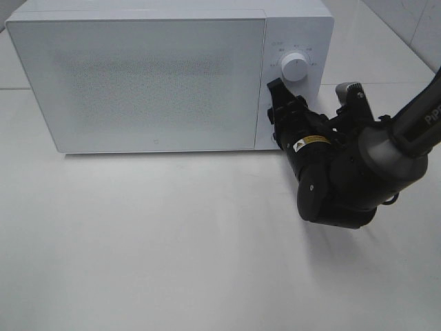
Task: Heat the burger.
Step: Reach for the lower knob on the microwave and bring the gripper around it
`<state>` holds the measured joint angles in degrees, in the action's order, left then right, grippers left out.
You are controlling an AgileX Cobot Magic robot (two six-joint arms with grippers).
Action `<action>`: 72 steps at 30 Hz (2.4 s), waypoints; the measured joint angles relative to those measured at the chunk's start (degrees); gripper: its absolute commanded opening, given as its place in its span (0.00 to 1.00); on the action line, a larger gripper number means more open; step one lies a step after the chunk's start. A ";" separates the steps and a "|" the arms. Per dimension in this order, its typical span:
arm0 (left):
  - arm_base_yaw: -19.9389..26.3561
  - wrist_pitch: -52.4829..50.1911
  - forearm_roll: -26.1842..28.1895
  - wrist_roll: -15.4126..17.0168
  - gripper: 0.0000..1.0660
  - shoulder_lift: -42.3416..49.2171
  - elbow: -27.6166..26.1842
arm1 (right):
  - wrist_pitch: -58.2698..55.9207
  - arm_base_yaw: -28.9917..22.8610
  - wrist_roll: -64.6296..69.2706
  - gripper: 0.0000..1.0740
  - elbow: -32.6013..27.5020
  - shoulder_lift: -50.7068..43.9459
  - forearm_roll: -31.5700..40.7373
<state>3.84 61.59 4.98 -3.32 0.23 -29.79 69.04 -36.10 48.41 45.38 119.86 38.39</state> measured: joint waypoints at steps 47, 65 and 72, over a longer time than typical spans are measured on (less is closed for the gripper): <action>0.00 0.00 0.00 0.00 0.94 0.00 0.00 | 0.29 -0.52 32.83 0.17 0.29 0.00 2.41; 0.00 0.00 0.00 0.00 0.94 0.00 0.00 | -0.92 -1.03 32.66 0.63 0.69 0.00 3.27; 0.00 0.00 0.00 0.00 0.94 0.00 0.00 | -1.20 -1.20 31.00 0.64 0.69 0.00 2.75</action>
<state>3.84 61.59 4.98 -3.32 0.23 -29.79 67.84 -37.30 79.41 46.07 119.86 41.14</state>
